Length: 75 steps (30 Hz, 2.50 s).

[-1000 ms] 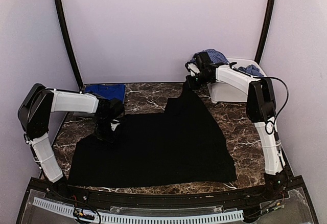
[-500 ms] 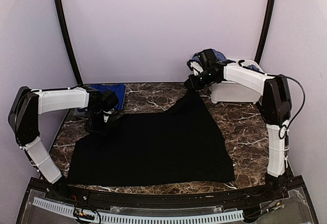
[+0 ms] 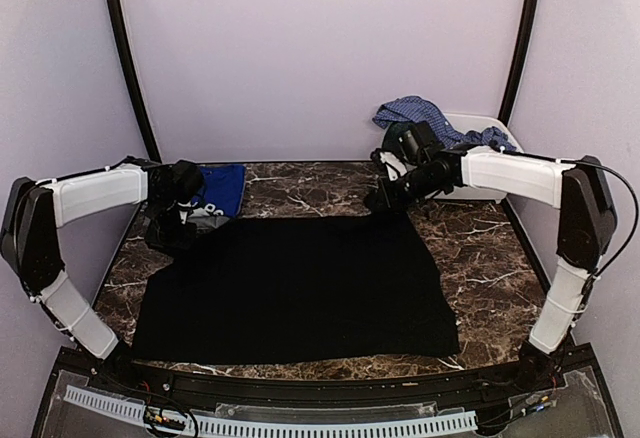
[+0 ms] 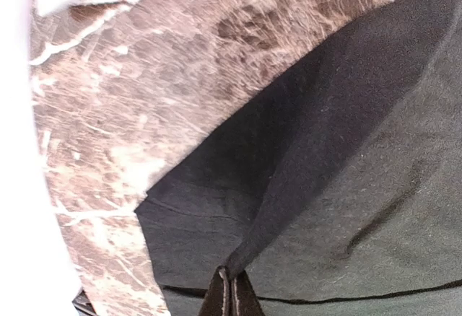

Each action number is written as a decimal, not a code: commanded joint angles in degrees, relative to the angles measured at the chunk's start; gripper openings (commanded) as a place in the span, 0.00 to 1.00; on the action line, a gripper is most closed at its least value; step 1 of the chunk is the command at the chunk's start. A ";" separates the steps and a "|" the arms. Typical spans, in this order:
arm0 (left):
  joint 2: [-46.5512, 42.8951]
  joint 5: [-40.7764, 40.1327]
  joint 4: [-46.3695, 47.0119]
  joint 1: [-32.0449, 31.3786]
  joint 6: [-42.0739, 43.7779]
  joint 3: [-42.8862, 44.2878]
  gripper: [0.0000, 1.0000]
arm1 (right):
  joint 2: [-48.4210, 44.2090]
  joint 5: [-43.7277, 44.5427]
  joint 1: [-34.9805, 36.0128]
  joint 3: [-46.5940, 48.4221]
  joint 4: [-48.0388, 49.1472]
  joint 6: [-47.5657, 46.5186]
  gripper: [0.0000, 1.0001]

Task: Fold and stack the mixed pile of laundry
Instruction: Pick up the 1/3-folded T-shirt from the center of the board, then fold the 1/3-folded T-shirt at the center of the board.

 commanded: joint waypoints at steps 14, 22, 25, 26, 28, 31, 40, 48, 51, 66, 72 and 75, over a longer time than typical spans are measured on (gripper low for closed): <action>13.55 18.29 11.74 -12.05 -4.27 -6.11 0.00 | 2.71 1.19 1.25 -21.52 0.86 7.03 0.00; 18.86 25.00 16.87 -19.13 -7.46 -2.20 0.00 | -3.46 3.24 -7.45 -25.74 -0.94 6.63 0.00; 18.26 20.61 15.09 -17.29 -6.17 -0.41 0.00 | -5.77 2.47 -8.57 -25.78 -0.92 6.20 0.00; 17.13 19.21 14.74 -16.32 -5.69 0.17 0.00 | -6.72 2.15 -8.59 -25.31 -0.92 6.01 0.00; 14.47 17.58 13.86 -12.59 -4.18 0.77 0.00 | -8.47 2.84 -8.68 -23.51 -1.22 5.45 0.00; 10.33 13.88 12.73 -6.85 -0.35 2.16 0.00 | -9.09 4.99 -8.94 -18.18 -2.29 3.27 0.00; 7.80 -0.07 10.71 -2.82 12.90 9.70 0.00 | -4.76 7.24 -11.17 -4.66 -2.48 -1.91 0.00; 2.37 -5.92 13.05 -0.26 19.96 8.91 0.00 | -11.55 10.53 -11.31 -3.21 -4.85 -4.70 0.00; -1.79 -6.85 15.13 0.28 23.64 6.30 0.00 | -15.37 10.74 -11.38 -4.55 -5.32 -4.09 0.00; -13.71 3.95 17.11 -3.12 25.58 -6.98 0.00 | -27.44 11.54 -11.40 -20.19 -6.58 -0.69 0.00; -11.96 1.99 13.58 -9.54 25.10 -6.59 0.00 | -29.20 14.06 -11.96 -18.66 -6.74 -0.28 0.00; -9.45 -0.71 10.54 -11.60 25.78 -4.57 0.00 | -30.11 14.86 -11.93 -17.18 -6.92 -0.22 0.00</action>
